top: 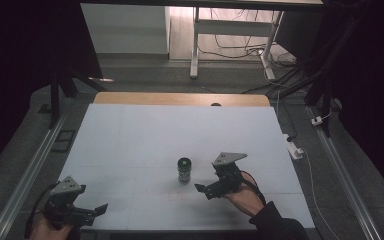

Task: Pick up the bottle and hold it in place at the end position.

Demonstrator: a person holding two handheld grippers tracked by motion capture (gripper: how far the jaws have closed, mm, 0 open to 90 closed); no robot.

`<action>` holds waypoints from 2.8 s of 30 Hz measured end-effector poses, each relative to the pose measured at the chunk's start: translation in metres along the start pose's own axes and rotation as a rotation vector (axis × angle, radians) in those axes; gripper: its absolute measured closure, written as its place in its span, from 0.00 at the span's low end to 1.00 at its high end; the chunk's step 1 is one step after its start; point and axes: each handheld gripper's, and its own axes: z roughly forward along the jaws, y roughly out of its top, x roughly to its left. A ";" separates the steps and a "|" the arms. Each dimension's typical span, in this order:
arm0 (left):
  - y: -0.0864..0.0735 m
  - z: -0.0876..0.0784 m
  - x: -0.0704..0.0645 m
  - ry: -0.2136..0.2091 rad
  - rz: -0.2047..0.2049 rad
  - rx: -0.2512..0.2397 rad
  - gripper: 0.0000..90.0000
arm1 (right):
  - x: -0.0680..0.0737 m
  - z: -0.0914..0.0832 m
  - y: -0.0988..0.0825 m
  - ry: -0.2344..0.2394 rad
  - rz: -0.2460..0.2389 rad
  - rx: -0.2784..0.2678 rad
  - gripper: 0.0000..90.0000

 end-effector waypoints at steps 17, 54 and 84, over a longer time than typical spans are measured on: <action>0.000 0.000 0.000 -0.003 0.003 0.001 0.00 | 0.003 0.039 0.010 0.033 -0.038 0.020 0.00; 0.000 0.001 -0.001 -0.006 0.013 0.005 0.00 | 0.006 0.051 0.029 0.041 -0.148 0.011 0.59; 0.000 0.001 0.000 -0.013 0.009 0.006 0.00 | -0.042 0.072 0.076 -0.017 -0.127 0.014 0.59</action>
